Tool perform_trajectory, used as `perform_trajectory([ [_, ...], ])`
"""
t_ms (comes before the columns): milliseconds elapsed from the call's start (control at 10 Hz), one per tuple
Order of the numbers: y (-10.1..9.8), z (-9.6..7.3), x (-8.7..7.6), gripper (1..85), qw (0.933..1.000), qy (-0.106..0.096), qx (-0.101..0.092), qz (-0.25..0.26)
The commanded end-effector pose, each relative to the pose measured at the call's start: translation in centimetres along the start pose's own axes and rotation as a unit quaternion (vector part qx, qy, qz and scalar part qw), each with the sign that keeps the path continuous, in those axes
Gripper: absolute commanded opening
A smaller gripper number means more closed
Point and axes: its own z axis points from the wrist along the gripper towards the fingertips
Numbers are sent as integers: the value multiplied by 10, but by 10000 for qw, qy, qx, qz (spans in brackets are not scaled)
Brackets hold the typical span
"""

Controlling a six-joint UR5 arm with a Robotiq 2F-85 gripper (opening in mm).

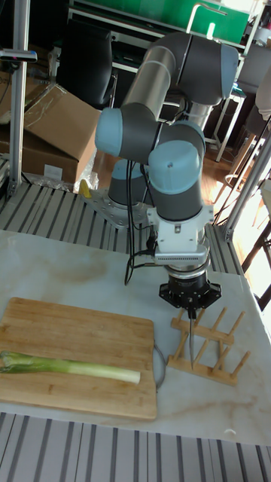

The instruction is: Chop the scallions

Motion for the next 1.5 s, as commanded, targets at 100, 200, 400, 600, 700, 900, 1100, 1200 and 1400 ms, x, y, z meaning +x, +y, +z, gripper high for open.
perform_trajectory([
  [100, 4, -38, -10, 13, 10000, -62, -60, -31],
  [200, 9, -51, -11, 13, 9998, -74, -178, -26],
  [400, 14, -68, -16, 13, 9993, -314, -226, 14],
  [600, 10, -81, -18, 13, 9984, -552, -103, 22],
  [700, 11, -88, -14, 13, 9981, -611, -73, 15],
  [900, 0, -100, -4, 13, 9973, -666, 271, -165],
  [1100, -41, -106, -16, 13, 9883, -822, 1096, -665],
  [1200, -45, -101, -27, 13, 9872, -898, 1094, -736],
  [1400, -67, -92, -53, 13, 9794, -1056, 1368, -1041],
])
